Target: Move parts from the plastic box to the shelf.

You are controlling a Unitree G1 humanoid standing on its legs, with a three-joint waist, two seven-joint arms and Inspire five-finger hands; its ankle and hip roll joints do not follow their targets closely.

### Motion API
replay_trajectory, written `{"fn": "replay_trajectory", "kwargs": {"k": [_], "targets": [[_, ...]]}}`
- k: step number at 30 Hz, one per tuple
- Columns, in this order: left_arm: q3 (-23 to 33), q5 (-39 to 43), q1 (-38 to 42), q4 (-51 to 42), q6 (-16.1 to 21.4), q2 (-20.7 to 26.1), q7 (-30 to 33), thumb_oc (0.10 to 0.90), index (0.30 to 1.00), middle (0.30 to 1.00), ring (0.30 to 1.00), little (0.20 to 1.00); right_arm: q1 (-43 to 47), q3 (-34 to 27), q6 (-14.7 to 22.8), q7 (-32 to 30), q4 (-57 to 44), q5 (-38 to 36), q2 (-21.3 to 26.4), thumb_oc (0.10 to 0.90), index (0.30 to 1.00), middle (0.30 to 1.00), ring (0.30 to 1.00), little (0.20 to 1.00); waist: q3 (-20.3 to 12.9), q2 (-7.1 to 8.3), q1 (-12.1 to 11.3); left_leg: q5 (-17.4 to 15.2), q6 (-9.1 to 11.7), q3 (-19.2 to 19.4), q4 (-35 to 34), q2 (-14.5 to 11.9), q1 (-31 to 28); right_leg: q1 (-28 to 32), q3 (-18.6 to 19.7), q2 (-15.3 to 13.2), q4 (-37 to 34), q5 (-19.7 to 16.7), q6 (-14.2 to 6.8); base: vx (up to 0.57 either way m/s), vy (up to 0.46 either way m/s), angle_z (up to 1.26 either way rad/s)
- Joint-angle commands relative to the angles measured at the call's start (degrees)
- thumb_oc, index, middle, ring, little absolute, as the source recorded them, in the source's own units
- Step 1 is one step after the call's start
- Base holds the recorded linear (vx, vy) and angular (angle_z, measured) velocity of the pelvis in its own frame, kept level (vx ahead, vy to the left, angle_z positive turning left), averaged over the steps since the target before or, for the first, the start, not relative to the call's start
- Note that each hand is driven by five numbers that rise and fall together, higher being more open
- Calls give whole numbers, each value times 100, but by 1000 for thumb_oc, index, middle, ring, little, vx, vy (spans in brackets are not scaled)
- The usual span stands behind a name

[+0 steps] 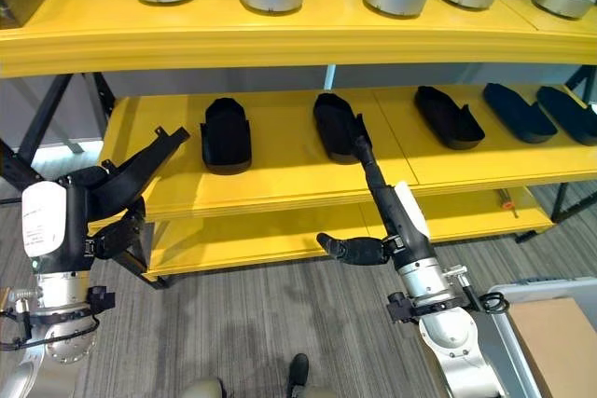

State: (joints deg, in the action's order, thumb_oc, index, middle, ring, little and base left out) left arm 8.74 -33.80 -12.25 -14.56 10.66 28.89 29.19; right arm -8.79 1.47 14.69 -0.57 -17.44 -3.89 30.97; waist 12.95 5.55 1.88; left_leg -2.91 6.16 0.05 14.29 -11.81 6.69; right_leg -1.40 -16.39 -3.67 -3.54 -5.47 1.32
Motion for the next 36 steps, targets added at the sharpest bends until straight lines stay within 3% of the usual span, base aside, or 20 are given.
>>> {"fn": "replay_trajectory", "kwargs": {"k": [1,2,3,5,6,11,16,25,36], "targets": [[371,266,448,-787,412,349,443,400,300,300,300,300,413,-136,563,-250,-598,-340,207,900,1000,1000,1000,1000,-491,-77,65,1193,243,293,-1492,-828,-345,492,288,-338,95,449,-760,102,258,4],[330,267,505,-762,374,365,446,400,300,300,300,300,435,-94,556,-273,-600,-294,238,900,1000,1000,1000,1000,-512,-126,98,1336,323,390,-1650,-950,-406,490,297,-371,121,471,-785,119,329,18],[306,203,571,-725,362,350,495,400,300,300,300,300,493,-18,594,-266,-642,-208,209,900,1000,1000,1000,1000,-617,-299,81,1195,374,376,-1917,-933,-653,468,399,-360,178,530,-853,81,230,14],[237,175,687,-728,363,335,474,400,300,300,300,300,497,-11,579,-264,-667,-122,218,900,1000,1000,1000,1000,-681,-359,125,1130,409,508,-1907,-892,-647,468,380,-431,191,492,-884,86,230,-22],[154,149,732,-786,398,347,444,400,300,300,300,300,482,30,560,-236,-689,-117,173,900,1000,1000,1000,1000,-738,-361,151,998,377,606,-1880,-724,-781,515,357,-580,192,393,-948,92,233,-38],[37,70,803,-839,375,488,388,400,300,300,300,300,426,136,423,-201,-682,81,19,900,1000,1000,1000,1000,-802,-136,139,620,145,1043,-1896,-257,-1113,552,561,-1036,154,158,-1208,75,212,-6],[-68,-62,1120,-780,261,616,440,400,300,300,300,300,412,261,338,-107,-676,33,-112,900,1000,1000,1000,1000,-905,43,156,407,-22,1249,-1920,27,-1261,440,752,-1267,110,56,-1365,33,141,-28],[-79,-160,1307,-642,119,631,479,400,300,300,300,300,217,213,300,-2,-716,-22,-137,900,1000,1000,1000,1000,-996,162,194,345,-33,1374,-1914,12,-1392,516,728,-1292,75,78,-1389,50,9,-11],[-169,-244,1600,-220,-120,530,640,400,300,300,300,300,159,211,330,66,-770,-197,-57,900,1000,1000,1000,1000,-926,112,283,442,100,1421,-1918,-192,-1457,612,645,-1117,36,170,-1311,24,-25,-1]]}}
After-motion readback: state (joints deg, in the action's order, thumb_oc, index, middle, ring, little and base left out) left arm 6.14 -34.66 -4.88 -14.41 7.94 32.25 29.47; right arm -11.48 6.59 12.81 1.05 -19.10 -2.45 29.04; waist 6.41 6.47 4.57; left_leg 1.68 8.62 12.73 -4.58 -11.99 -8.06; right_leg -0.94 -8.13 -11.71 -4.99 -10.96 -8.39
